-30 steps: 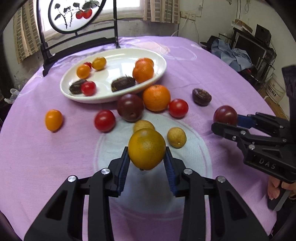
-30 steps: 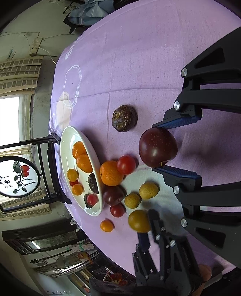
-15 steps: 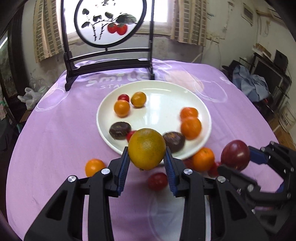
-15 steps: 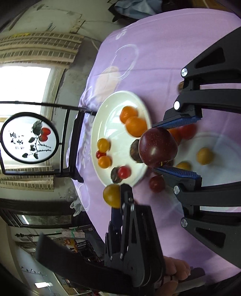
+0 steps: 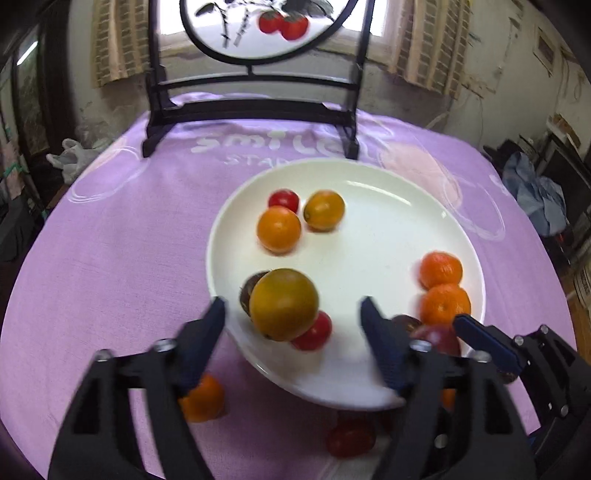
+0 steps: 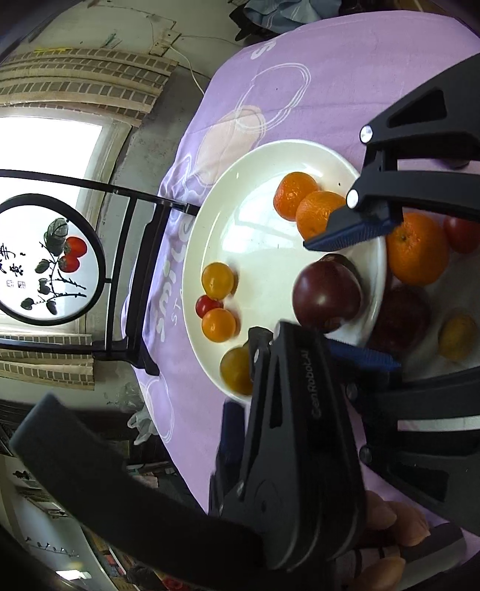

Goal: Organize fruits
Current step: 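Carry both fruits over the white plate and open both grippers to release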

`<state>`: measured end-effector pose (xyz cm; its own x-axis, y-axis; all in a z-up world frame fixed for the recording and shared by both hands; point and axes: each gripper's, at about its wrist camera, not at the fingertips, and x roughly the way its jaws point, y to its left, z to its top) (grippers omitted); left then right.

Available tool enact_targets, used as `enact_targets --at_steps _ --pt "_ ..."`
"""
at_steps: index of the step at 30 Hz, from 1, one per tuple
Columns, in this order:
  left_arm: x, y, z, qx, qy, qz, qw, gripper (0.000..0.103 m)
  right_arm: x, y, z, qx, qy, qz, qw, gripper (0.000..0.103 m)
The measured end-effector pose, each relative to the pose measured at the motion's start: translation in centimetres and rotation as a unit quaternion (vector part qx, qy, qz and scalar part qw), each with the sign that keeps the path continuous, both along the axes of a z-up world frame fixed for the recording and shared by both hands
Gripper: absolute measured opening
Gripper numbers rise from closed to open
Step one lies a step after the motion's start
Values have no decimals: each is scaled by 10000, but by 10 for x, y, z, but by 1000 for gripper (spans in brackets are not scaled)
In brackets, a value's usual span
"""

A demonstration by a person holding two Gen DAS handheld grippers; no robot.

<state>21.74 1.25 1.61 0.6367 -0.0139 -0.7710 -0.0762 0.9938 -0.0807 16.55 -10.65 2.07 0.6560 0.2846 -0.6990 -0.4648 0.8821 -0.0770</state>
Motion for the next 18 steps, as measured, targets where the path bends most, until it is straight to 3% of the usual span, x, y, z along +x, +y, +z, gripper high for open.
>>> enact_targets --at_steps 8,14,18 --pt "-22 2 4 -125 -66 13 9999 88 -11 -27 5 317 -20 -136 9994 63" --pt "-46 1 -6 -252 21 23 9997 89 -12 -41 5 385 -82 -367 9985 67" --pt "-58 10 -6 -517 16 226 9984 89 -14 -30 9 -152 -841 -473 9952 76"
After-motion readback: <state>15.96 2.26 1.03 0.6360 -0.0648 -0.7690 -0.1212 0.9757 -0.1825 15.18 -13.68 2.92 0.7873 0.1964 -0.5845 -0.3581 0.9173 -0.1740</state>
